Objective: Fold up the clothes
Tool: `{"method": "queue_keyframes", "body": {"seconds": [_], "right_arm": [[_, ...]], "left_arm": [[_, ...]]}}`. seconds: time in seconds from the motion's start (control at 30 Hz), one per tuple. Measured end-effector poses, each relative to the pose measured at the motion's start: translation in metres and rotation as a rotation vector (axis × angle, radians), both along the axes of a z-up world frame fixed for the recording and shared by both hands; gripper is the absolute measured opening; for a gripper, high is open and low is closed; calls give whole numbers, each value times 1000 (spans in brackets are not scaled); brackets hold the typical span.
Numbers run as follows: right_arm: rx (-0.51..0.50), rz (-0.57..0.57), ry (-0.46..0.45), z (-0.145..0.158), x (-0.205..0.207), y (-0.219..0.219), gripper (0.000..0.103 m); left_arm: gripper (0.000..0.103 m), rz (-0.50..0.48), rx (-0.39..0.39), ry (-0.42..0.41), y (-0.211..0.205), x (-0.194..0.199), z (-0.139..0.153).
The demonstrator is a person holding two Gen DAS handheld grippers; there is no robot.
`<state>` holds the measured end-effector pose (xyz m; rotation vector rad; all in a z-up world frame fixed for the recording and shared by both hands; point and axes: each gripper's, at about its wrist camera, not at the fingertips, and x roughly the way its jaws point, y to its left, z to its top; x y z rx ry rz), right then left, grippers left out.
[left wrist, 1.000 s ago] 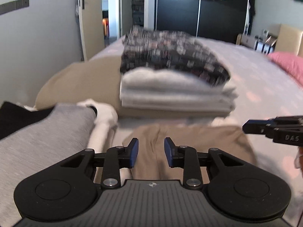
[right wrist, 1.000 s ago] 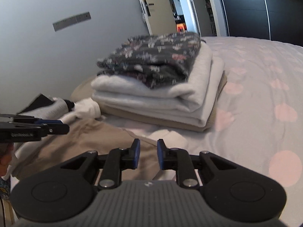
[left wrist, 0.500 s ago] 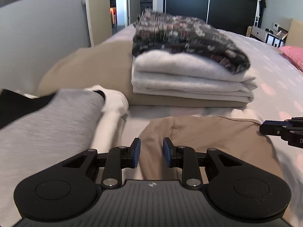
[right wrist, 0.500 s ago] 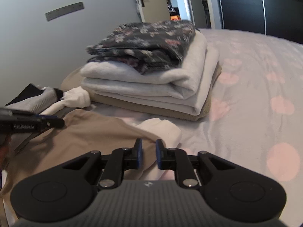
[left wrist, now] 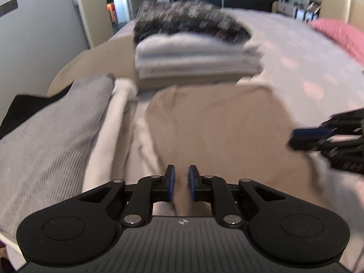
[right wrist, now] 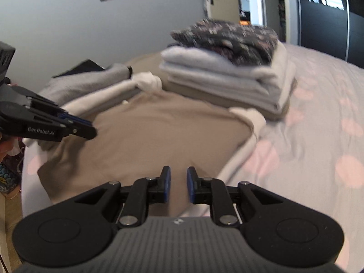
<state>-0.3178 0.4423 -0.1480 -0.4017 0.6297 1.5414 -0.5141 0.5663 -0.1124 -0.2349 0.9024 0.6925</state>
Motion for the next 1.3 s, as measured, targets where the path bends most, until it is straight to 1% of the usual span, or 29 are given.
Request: {"method": "queue_keyframes", "body": {"seconds": [0.03, 0.1, 0.27, 0.4, 0.5, 0.6, 0.67, 0.73, 0.8, 0.87, 0.9, 0.93, 1.03, 1.07, 1.13, 1.23, 1.27, 1.3], "right_arm": [[-6, -2, -1, -2, 1, 0, 15], [-15, -9, -8, -3, 2, -1, 14], [-11, -33, 17, 11, 6, -21, 18], [6, 11, 33, 19, -7, -44, 20], [-1, 59, 46, 17, -25, -58, 20], [-42, 83, 49, 7, -39, -67, 20], [-85, 84, 37, -1, -46, -71, 20], [-105, 79, 39, -5, -47, -76, 20], [-110, 69, 45, -4, -46, -84, 20], [-103, 45, 56, 4, -42, -91, 21], [-99, 32, 64, 8, -40, -95, 26], [-96, 19, 71, 12, -38, -99, 35], [-84, -13, 94, 26, -33, -110, 44], [-79, -19, 103, 31, -32, -113, 45], [-66, -28, 107, 42, -31, -120, 54], [-41, -38, 94, 60, -31, -129, 59], [-33, -42, 90, 66, -31, -133, 60], [-25, -45, 86, 72, -31, -136, 61]], "left_arm": [[10, 12, -19, 0, 4, -2, -5], [11, 25, -38, 2, 9, -4, -8], [11, 24, -29, -1, -2, -11, 14], [11, -14, -58, 7, -25, -22, 19], [10, -26, -82, 47, -36, -26, 11], [9, 28, -96, 99, -32, -35, -2], [9, 76, -114, 110, -25, -44, -8], [9, 109, -123, 119, -23, -50, -10], [9, 126, -132, 92, -25, -56, -4], [9, 132, -130, 65, -32, -59, 4], [9, 132, -126, 55, -37, -59, 10], [9, 132, -122, 44, -42, -59, 16], [9, 118, -85, 14, -60, -56, 36], [10, 114, -69, 5, -67, -54, 44], [16, 116, -38, -6, -82, -49, 60], [30, 163, 3, -46, -104, -42, 83], [42, 180, 12, -66, -111, -40, 90], [53, 197, 24, -85, -120, -38, 96]]}}
